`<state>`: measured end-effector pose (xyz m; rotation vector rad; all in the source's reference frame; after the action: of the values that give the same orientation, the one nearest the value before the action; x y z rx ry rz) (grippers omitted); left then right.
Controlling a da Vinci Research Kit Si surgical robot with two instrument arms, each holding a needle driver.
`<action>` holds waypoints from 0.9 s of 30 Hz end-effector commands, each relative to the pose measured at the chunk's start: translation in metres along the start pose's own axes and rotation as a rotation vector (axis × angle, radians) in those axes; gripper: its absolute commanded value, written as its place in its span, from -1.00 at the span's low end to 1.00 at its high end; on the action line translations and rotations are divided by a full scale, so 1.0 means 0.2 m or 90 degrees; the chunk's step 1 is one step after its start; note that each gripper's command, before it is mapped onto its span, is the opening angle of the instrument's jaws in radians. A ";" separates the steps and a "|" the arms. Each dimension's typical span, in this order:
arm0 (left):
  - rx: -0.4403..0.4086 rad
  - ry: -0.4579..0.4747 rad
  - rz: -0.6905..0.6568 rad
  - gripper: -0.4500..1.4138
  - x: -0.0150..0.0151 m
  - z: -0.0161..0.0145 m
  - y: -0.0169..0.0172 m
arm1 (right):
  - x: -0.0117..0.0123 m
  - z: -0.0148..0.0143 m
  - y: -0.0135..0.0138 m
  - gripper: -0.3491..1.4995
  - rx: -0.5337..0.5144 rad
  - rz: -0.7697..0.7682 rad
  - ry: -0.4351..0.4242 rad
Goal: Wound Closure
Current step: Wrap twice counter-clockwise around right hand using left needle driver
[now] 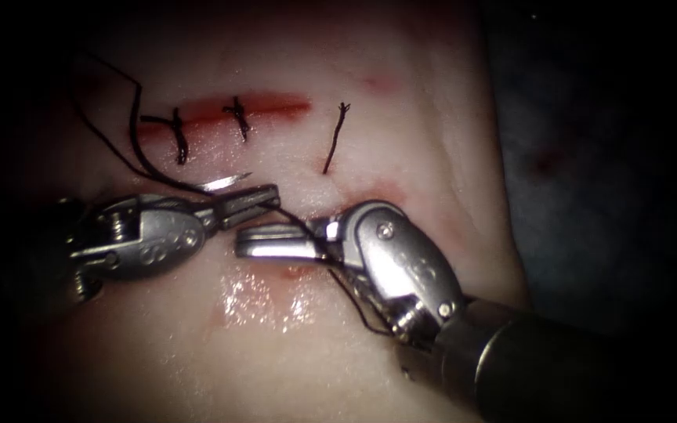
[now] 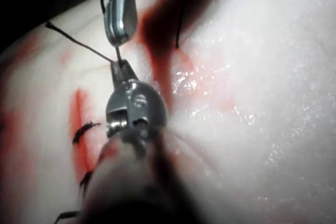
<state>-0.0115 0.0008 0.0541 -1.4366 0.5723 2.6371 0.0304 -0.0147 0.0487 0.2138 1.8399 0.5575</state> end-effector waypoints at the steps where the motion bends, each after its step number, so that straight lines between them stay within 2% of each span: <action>1: 0.004 -0.001 -0.002 -1.00 -0.001 0.005 0.001 | -0.003 0.005 0.002 -1.00 -0.022 0.002 0.017; 5: 0.010 -0.005 -0.005 -1.00 0.000 0.007 0.006 | 0.000 0.007 0.005 -1.00 -0.084 0.007 0.044; 12: 0.016 -0.030 -0.004 -1.00 0.001 0.003 0.012 | 0.005 0.007 0.010 -1.00 -0.185 -0.086 -0.012; 14: 0.022 -0.048 0.007 -1.00 0.003 0.000 0.013 | 0.006 0.007 0.010 -0.67 -0.195 -0.105 -0.048; 19: 0.027 -0.085 0.064 -1.00 0.011 -0.005 0.015 | 0.005 0.008 0.012 -0.13 -0.198 -0.129 -0.160; 24: 0.029 -0.113 0.112 -1.00 0.022 -0.010 0.019 | 0.004 0.007 0.014 -0.04 -0.198 -0.135 -0.232; 27: 0.027 -0.120 0.132 -1.00 0.026 -0.011 0.019 | 0.003 0.007 0.015 -0.09 -0.191 -0.136 -0.260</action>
<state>-0.0131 -0.0044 0.0490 -1.1505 0.7921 2.8633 0.0304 -0.0116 0.0487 -0.0658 1.3339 0.5839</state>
